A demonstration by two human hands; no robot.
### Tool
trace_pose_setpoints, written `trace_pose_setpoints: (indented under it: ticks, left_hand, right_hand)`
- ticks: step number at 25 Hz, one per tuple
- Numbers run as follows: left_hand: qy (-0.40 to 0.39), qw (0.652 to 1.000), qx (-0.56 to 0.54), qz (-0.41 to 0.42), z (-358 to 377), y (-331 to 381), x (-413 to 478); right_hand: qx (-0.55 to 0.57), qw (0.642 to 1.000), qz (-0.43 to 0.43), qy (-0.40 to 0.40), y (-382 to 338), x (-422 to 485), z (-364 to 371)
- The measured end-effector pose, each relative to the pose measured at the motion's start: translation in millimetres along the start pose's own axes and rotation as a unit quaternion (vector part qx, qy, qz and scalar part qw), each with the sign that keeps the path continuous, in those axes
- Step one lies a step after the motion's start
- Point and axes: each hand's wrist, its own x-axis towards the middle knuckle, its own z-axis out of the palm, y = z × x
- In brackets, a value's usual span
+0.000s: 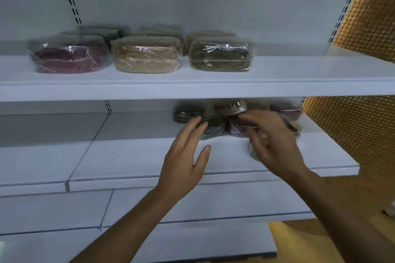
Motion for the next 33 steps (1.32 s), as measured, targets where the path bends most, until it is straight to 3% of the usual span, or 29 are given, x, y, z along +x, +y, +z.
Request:
trace_pose_setpoints:
  ticks: [4,7,12,23,28,33]
  left_hand:
    - [-0.082,0.991,0.033,-0.104,34,-31,6]
    - [-0.136,0.976,0.061,-0.157,60,-48,6]
    - [-0.170,0.955,0.056,-0.237,92,-70,7]
    - [-0.076,0.968,0.037,-0.236,123,-108,44]
    - [-0.064,0.976,0.094,-0.187,133,-125,59]
    - [-0.002,0.980,0.014,-0.198,130,-127,57]
  right_hand:
    - [-0.007,0.985,0.114,-0.128,20,-26,44]
    - [-0.012,0.967,0.154,-0.203,33,-36,76]
    - [0.000,0.944,0.203,-0.260,54,-43,129]
    - [-0.077,0.950,0.146,-0.266,103,-11,181]
    - [-0.086,0.970,0.121,-0.193,107,-24,194]
    - [-0.077,0.975,0.129,-0.161,103,-22,190]
